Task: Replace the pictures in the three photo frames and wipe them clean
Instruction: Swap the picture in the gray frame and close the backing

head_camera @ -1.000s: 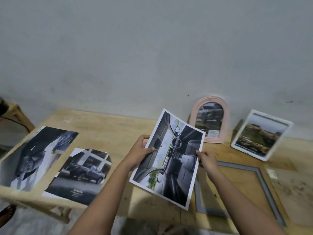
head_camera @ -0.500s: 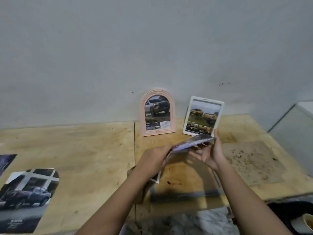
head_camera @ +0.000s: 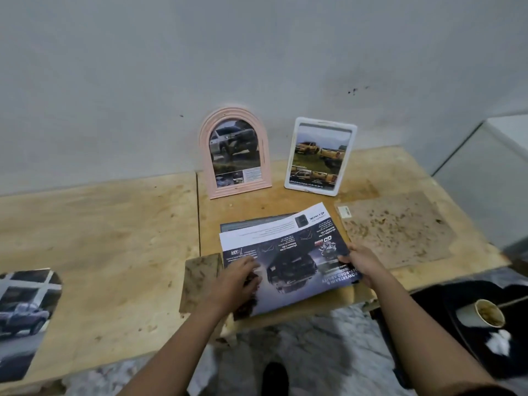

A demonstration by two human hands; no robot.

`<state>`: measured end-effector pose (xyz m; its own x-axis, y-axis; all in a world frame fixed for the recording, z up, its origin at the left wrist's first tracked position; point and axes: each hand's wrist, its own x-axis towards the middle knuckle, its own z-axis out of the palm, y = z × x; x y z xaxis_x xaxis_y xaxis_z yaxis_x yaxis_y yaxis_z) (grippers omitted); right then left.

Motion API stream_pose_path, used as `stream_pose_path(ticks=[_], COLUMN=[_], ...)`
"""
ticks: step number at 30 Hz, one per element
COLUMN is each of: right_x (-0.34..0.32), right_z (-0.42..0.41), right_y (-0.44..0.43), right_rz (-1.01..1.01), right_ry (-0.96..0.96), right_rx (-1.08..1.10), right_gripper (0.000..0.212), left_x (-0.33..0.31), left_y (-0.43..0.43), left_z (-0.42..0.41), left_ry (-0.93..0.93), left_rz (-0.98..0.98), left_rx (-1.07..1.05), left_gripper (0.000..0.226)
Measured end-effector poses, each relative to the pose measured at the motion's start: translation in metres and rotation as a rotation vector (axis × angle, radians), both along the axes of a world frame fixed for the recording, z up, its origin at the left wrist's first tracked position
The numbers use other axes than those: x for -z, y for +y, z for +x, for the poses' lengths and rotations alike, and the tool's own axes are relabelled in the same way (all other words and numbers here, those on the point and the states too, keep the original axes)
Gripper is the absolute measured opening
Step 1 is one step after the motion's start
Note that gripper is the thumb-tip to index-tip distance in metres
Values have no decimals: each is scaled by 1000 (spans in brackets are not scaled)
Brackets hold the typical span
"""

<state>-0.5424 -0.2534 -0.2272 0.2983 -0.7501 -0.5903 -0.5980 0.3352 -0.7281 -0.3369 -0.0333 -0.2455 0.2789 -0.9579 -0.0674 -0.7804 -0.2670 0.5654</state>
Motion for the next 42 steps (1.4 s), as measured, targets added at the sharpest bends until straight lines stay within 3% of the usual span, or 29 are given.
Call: stream_pose_path(ticks=[7, 12, 15, 20, 31, 36, 42], right_x=[16, 24, 30, 36, 49, 45, 52], right_z=[1, 5, 7, 8, 4, 9, 28], right_y=[1, 4, 5, 13, 20, 30, 50], right_rz=[-93, -84, -117, -315, -576, -850, -713], right_ry=[-43, -131, -70, 69, 229, 498, 282], right_rx=[55, 167, 151, 15, -144, -220, -698], right_gripper=[28, 25, 18, 11, 29, 41, 73], left_x=[19, 18, 21, 28, 29, 28, 25], left_y=[3, -1, -3, -5, 0, 2, -13], left_z=[5, 1, 1, 2, -5, -3, -6], left_ry=[121, -8, -84, -58, -95, -144, -117], left_rz=[7, 6, 82, 236, 302, 287, 299], left_rx=[-427, -381, -339, -291, -276, -240, -153], left_gripper=[42, 52, 62, 69, 71, 70, 83])
